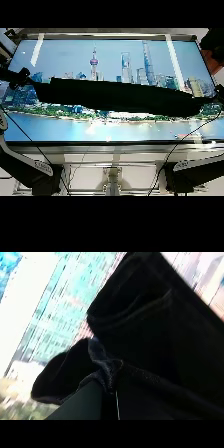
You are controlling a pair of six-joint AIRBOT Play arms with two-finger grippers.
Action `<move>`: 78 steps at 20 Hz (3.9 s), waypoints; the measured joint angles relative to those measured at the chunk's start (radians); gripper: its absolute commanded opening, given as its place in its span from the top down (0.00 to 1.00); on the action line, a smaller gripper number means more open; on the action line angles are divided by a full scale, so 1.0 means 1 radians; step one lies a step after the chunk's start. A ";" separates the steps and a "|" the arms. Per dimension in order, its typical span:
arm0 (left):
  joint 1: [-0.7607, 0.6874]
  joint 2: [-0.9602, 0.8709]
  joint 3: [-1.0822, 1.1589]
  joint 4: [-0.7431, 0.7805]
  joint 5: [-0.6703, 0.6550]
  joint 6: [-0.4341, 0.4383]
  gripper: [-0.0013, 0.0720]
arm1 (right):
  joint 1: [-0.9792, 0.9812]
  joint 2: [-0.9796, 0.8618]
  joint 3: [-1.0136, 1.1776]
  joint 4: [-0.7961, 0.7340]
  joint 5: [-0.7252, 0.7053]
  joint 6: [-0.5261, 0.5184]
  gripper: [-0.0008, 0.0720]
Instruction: Fold the clothes and pants, and hang the long-sleeved shirts on hangers.
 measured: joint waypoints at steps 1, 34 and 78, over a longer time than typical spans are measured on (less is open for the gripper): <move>-0.011 -0.018 0.016 -0.012 0.037 -0.006 0.95 | 0.000 -0.019 0.000 0.030 -0.043 0.012 0.96; -0.003 0.069 -0.395 -0.261 -0.167 0.350 0.21 | 0.157 0.292 0.040 0.230 0.024 -0.251 0.32; -0.203 0.188 -0.832 -0.787 0.804 0.430 0.95 | 0.562 0.530 -0.499 0.294 -0.288 -0.280 0.32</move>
